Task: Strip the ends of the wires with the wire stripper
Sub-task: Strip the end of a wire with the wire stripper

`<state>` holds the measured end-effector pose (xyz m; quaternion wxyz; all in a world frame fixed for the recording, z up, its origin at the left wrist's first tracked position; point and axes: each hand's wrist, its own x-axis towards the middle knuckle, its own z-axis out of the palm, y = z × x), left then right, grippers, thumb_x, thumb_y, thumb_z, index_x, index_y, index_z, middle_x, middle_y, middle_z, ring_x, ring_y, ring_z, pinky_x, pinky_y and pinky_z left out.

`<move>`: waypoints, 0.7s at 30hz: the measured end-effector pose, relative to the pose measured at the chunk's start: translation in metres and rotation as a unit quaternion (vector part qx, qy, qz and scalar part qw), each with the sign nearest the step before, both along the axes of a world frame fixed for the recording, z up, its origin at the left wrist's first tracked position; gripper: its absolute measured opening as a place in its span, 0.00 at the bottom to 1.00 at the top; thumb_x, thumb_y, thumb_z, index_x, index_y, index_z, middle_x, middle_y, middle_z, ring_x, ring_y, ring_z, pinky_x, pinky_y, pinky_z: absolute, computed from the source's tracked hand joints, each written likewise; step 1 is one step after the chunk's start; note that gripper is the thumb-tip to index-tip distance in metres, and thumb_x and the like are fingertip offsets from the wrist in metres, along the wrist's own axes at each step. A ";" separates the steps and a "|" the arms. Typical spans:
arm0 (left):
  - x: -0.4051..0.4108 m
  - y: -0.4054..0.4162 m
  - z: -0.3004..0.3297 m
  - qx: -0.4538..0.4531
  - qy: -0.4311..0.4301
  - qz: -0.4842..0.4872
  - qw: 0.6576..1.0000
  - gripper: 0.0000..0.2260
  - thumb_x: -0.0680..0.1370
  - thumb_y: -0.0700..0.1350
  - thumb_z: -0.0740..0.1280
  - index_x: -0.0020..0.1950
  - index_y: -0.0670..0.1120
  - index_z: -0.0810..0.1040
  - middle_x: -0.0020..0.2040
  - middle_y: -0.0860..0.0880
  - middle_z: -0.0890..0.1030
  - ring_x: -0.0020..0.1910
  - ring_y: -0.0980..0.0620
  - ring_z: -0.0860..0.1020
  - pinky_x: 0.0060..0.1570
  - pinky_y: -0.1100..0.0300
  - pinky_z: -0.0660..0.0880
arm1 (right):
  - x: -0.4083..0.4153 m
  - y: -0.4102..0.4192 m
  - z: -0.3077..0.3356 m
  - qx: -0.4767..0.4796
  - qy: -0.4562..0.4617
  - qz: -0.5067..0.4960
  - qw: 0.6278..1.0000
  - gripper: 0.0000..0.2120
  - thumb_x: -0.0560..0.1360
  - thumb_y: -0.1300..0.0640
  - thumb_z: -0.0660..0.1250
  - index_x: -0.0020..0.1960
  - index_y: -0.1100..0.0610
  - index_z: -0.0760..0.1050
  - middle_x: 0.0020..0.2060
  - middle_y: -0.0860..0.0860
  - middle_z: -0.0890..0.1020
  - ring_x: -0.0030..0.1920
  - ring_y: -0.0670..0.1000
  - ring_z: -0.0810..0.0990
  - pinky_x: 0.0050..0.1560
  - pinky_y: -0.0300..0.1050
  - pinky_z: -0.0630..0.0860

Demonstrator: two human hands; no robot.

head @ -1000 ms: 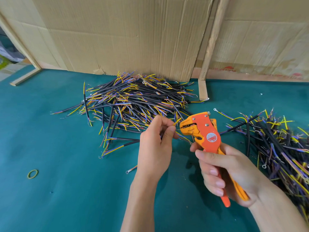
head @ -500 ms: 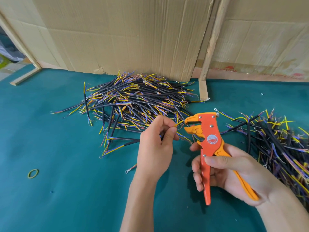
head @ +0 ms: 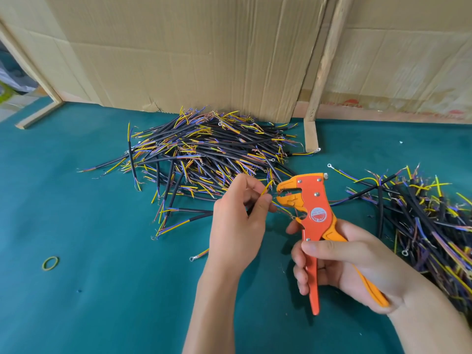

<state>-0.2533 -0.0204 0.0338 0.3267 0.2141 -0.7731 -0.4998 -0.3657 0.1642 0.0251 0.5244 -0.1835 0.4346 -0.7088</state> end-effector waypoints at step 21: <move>-0.004 -0.001 -0.003 0.012 -0.034 0.043 0.998 0.05 0.80 0.39 0.66 0.47 0.46 0.81 0.33 0.53 0.82 0.30 0.59 0.76 0.31 0.71 0.67 | 0.019 -0.020 0.024 0.058 0.022 0.026 0.998 0.22 0.67 0.61 0.78 0.58 0.64 0.79 0.42 0.67 0.77 0.38 0.65 0.78 0.41 0.61 0.79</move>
